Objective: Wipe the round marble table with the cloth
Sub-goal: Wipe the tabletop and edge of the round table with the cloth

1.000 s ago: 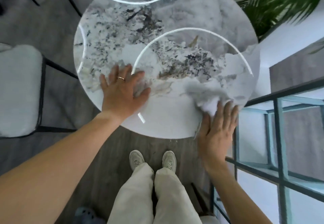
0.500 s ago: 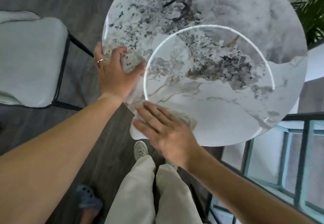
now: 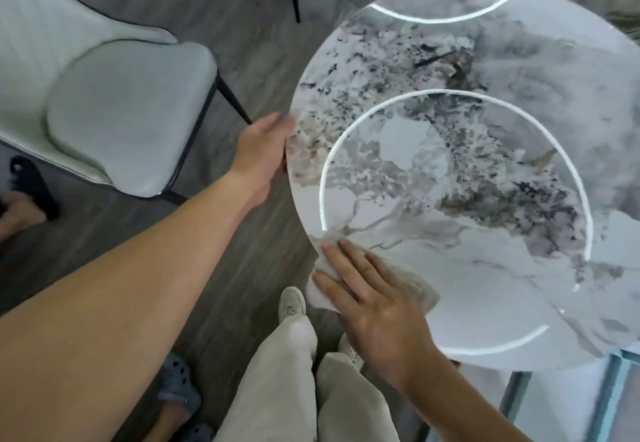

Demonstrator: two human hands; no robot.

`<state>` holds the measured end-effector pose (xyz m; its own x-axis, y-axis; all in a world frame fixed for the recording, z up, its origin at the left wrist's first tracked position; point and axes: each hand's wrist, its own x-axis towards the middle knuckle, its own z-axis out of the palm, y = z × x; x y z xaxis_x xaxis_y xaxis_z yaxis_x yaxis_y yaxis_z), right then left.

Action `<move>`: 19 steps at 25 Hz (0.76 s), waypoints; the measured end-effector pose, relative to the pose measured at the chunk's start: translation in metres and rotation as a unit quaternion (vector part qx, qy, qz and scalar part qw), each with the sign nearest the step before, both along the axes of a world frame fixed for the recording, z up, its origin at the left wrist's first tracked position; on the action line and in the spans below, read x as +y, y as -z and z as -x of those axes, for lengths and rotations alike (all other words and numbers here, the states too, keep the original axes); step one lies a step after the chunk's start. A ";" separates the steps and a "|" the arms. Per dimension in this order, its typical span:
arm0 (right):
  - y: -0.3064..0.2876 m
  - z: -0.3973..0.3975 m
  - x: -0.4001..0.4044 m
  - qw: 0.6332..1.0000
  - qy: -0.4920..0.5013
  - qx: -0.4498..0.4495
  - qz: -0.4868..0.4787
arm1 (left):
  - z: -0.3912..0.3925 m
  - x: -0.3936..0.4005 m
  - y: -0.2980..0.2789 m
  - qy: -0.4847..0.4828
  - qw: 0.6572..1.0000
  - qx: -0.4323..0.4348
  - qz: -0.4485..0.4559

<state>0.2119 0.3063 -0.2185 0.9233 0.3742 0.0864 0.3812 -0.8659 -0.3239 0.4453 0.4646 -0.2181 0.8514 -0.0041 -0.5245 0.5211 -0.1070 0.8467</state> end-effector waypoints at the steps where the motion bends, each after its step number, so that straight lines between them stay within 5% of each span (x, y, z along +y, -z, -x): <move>1: 0.002 -0.012 0.011 1.000 0.015 0.013 0.008 | -0.007 0.003 0.000 -0.004 0.996 0.065 0.054; 4: 0.000 -0.070 0.056 0.997 0.064 0.038 0.024 | -0.032 0.020 0.007 0.029 0.973 0.178 0.141; 10: 0.002 -0.121 0.075 0.995 0.084 0.042 0.031 | -0.083 0.041 0.009 0.172 0.938 0.258 0.157; 15: 0.006 -0.146 0.055 0.998 0.005 0.063 0.000 | -0.121 0.031 0.013 0.133 0.920 0.283 0.237; 19: 0.007 -0.273 0.032 0.996 0.088 0.016 -0.019 | -0.154 0.028 0.027 0.135 0.886 0.340 0.285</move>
<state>0.4848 0.3387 -0.2259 0.9767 0.2038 0.0670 0.2141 -0.9050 -0.3676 0.5990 0.4928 -0.2449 0.2666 -0.5886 -0.7632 0.9521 0.0378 0.3034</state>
